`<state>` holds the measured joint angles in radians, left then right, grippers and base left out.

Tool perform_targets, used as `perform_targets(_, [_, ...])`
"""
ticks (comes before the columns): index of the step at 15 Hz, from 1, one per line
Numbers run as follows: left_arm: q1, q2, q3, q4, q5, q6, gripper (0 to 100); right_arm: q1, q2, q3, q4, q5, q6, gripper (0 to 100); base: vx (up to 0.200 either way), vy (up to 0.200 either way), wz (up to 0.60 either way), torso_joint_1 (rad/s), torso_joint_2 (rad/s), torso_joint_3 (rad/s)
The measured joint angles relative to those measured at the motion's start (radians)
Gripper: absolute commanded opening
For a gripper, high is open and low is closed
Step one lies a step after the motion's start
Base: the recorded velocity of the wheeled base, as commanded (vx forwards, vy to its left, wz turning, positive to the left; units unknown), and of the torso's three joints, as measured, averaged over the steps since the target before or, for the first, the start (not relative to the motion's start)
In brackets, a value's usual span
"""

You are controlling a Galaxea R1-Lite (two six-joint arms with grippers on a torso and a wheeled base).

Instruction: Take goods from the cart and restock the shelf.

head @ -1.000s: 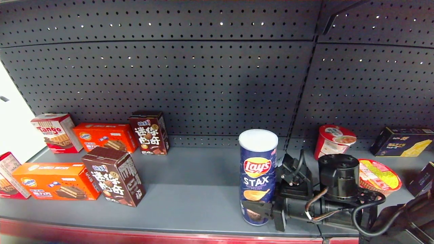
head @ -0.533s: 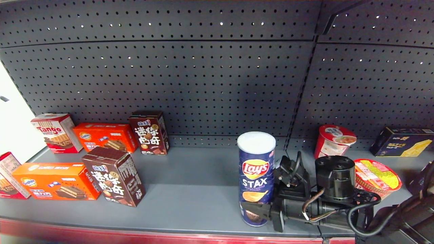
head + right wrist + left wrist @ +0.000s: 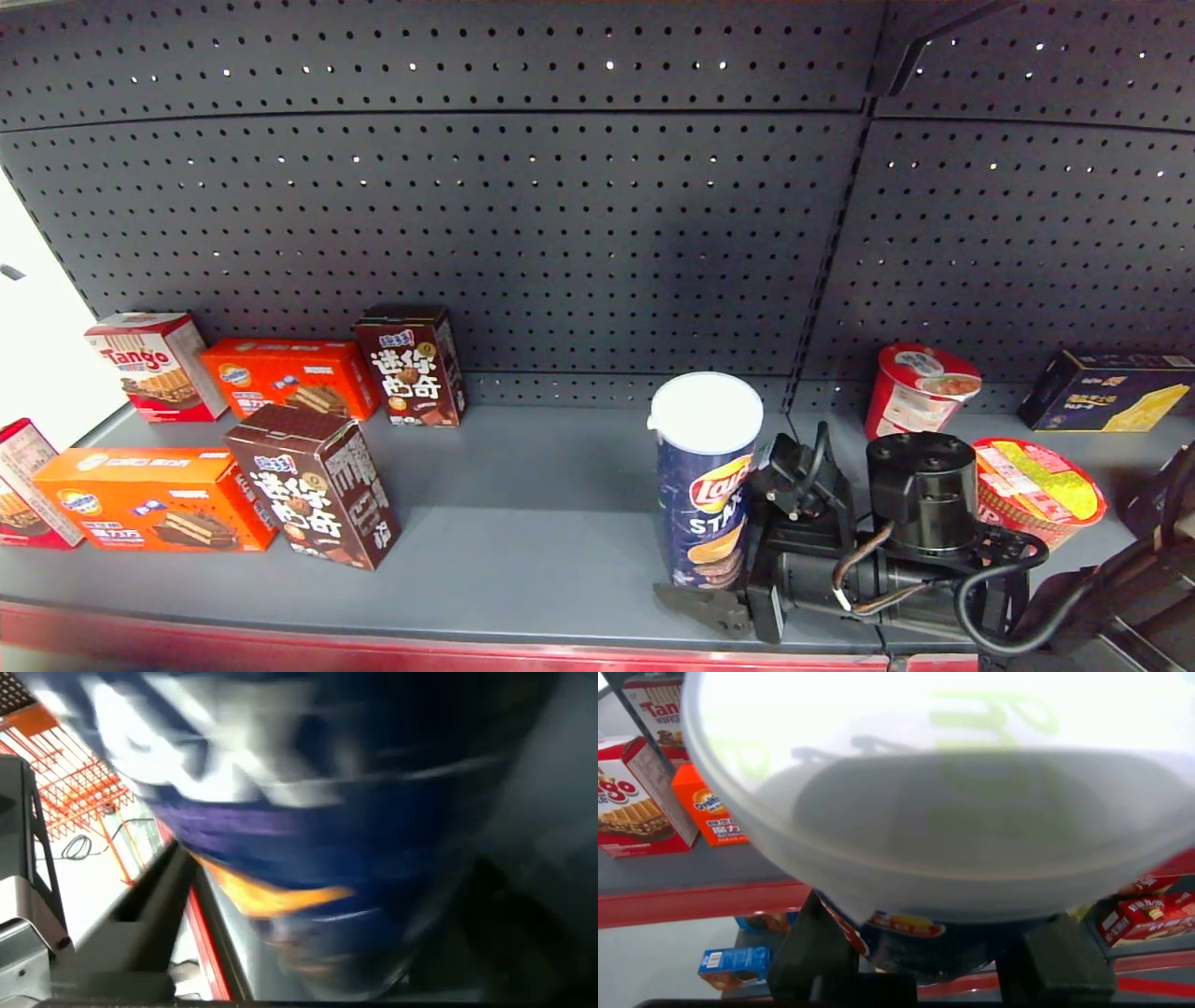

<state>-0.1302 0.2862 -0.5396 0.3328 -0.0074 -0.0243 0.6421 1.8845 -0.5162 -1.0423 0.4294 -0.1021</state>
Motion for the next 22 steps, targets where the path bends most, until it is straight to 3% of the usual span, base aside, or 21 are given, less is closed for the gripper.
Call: perform_targets(22, [0.0,-0.034,0.025,0.002,0.0,0.0,0,0.039,-0.111,0.125,0.009,-0.035,-0.028,100,0.0,0.0,0.0,0.0,0.0,0.0])
